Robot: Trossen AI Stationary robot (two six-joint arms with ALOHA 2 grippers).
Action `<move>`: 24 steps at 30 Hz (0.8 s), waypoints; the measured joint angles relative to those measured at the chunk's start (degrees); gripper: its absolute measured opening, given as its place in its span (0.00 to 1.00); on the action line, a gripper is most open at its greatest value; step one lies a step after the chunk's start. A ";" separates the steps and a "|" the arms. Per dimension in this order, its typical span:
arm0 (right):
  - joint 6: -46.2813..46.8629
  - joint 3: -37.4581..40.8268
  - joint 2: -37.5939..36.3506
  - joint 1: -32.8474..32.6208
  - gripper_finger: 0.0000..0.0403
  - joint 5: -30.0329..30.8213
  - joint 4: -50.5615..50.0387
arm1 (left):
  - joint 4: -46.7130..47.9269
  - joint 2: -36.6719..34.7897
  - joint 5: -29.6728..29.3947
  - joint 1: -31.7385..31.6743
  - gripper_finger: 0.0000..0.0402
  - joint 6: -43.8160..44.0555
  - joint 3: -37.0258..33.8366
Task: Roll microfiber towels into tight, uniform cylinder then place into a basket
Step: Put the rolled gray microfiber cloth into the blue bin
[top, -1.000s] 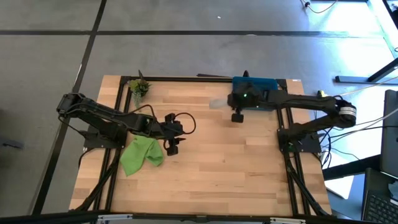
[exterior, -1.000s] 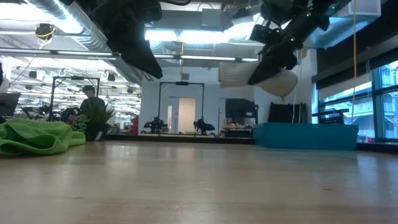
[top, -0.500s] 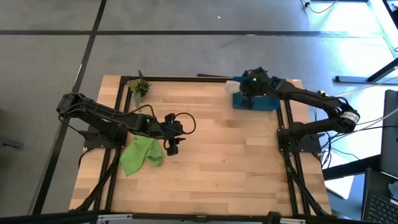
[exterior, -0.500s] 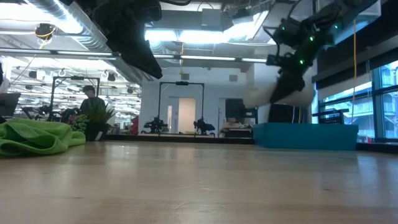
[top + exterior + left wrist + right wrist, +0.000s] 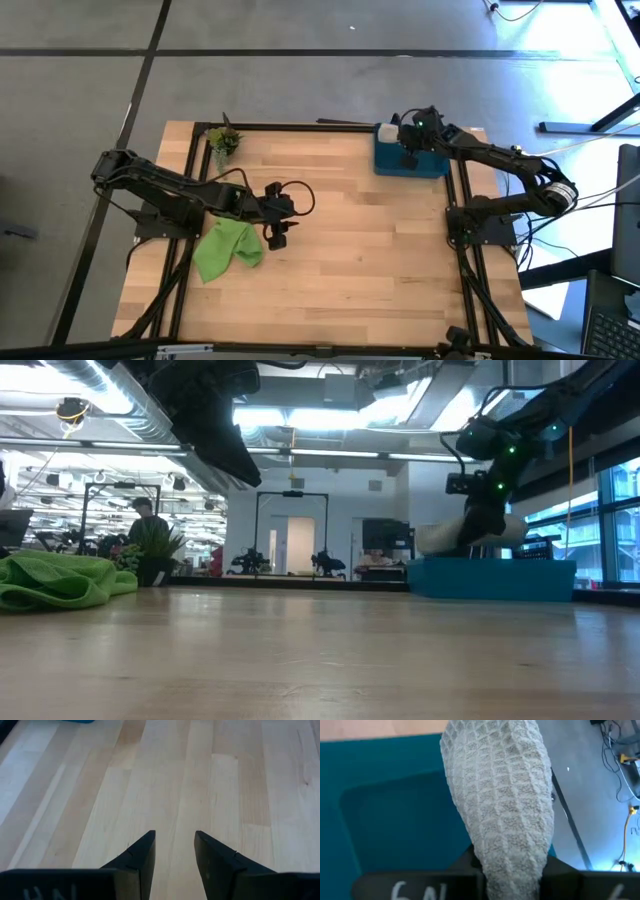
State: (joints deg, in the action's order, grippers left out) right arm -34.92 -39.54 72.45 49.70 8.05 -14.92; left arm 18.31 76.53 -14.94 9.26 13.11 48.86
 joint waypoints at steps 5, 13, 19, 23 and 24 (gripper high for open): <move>-1.68 0.60 2.80 0.47 0.11 -0.07 2.40 | -0.02 0.00 0.00 0.02 0.31 0.02 0.00; -5.30 0.60 9.17 0.92 0.11 1.79 6.77 | -0.04 0.00 0.00 0.02 0.31 0.00 0.00; -7.12 0.34 11.59 1.74 0.11 -0.70 8.26 | -0.04 0.00 0.01 0.02 0.31 0.01 0.00; -7.77 0.73 12.99 2.12 0.11 -1.14 7.41 | -0.06 0.00 0.00 0.02 0.31 0.00 0.00; -7.85 0.71 13.21 2.28 0.11 -1.22 7.78 | -0.07 0.00 0.00 0.02 0.31 0.02 0.00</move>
State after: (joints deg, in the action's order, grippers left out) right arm -42.78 -38.83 85.66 51.98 6.83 -7.14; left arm 18.24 76.53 -14.94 9.28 13.12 48.86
